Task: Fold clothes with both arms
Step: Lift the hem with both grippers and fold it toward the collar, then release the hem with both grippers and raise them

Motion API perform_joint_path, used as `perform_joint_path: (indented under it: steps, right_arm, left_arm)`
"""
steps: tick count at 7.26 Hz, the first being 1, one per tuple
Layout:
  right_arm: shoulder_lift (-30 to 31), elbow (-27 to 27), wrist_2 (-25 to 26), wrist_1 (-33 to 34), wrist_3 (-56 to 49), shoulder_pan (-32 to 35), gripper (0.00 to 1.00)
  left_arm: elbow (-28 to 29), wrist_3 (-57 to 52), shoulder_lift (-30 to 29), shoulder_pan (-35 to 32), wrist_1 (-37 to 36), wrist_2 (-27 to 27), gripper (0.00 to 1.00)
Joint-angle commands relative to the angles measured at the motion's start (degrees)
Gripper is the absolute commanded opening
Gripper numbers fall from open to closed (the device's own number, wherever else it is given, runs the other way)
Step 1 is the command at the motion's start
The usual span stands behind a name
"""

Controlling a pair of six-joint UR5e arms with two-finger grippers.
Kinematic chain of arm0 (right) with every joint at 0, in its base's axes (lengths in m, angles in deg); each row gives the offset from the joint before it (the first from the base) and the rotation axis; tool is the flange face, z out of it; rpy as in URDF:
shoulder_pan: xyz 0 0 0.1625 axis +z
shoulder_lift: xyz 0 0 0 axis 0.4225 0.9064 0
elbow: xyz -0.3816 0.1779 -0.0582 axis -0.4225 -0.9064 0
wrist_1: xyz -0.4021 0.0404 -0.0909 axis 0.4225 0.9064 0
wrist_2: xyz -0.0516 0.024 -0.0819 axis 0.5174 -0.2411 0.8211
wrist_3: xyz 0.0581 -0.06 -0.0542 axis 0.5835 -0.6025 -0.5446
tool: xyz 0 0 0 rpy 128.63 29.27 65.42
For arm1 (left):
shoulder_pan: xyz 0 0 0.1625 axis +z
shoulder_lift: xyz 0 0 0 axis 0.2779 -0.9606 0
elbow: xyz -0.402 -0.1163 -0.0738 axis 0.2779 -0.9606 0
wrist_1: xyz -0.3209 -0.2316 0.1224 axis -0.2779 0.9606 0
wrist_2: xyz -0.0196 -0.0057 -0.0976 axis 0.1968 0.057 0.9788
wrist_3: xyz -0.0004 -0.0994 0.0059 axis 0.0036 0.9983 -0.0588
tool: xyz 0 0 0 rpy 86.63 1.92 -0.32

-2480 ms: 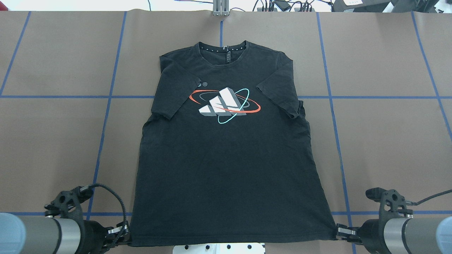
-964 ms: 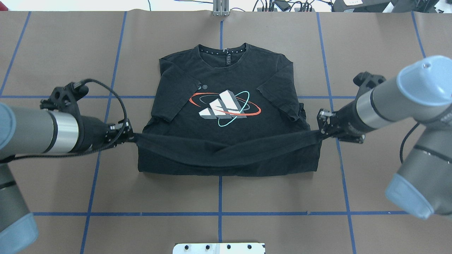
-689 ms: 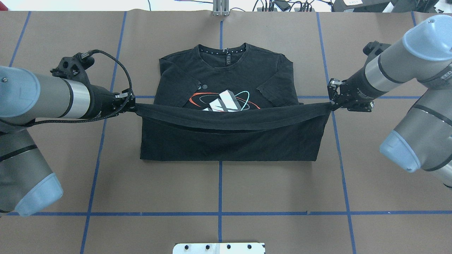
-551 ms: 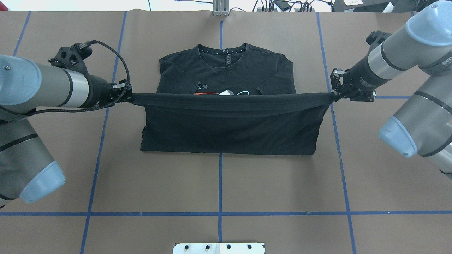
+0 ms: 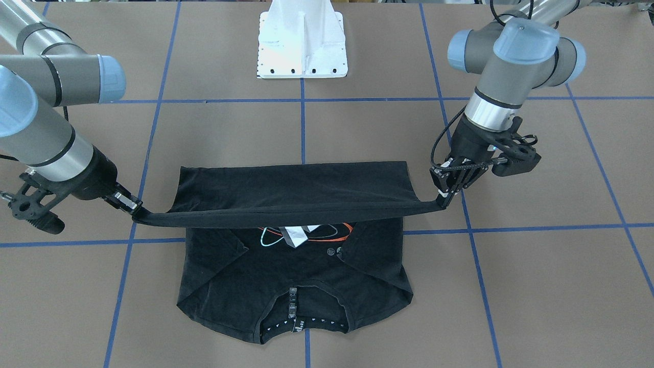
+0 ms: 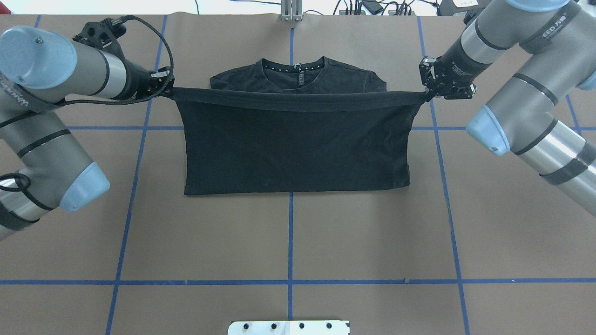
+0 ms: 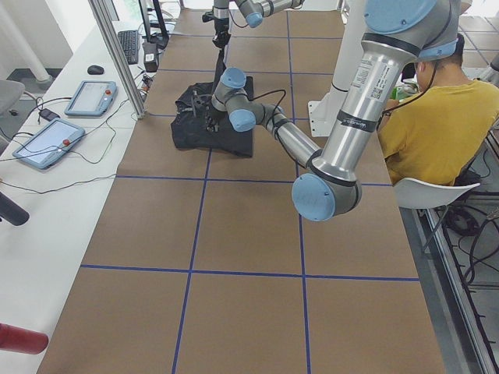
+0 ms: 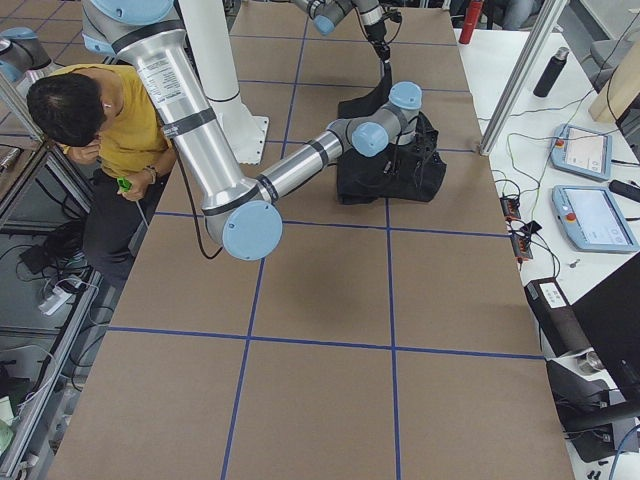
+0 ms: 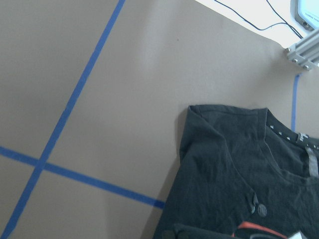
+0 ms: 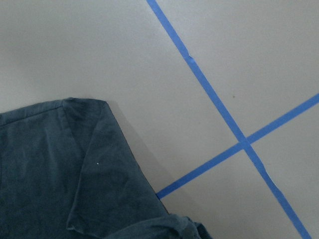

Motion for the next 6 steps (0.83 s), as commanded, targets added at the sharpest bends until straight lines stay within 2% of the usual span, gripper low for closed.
perform_joint_path:
  steps: [1,3,4,5,6]
  right_arm:
    - [-7.4,-10.0,0.3,-0.3,-0.8,0.4,0.00]
    - [-10.3,-17.6,0.4,-2.7,-3.1,0.3,0.00]
    - [-10.7,-20.2,0.4,-6.1,-3.1,0.2,0.00]
    - [-11.9,-23.2,0.5,-7.3,-3.1,-0.1,0.38]
    - [-13.3,-24.4,0.6,-7.6,-2.8,-0.3,0.64]
  left_arm:
    - [11.5,-1.9,-6.1,-1.3,3.9,-0.1,0.00]
    - [21.2,-2.1,-7.8,-1.5,13.1,-0.4,0.00]
    - [25.3,-2.1,-9.6,-1.5,15.1,-0.5,0.27]
    - [27.0,-2.1,-10.1,-1.5,16.0,-0.5,0.67]
    - [27.2,-2.1,-10.1,-1.5,16.4,-0.5,0.76]
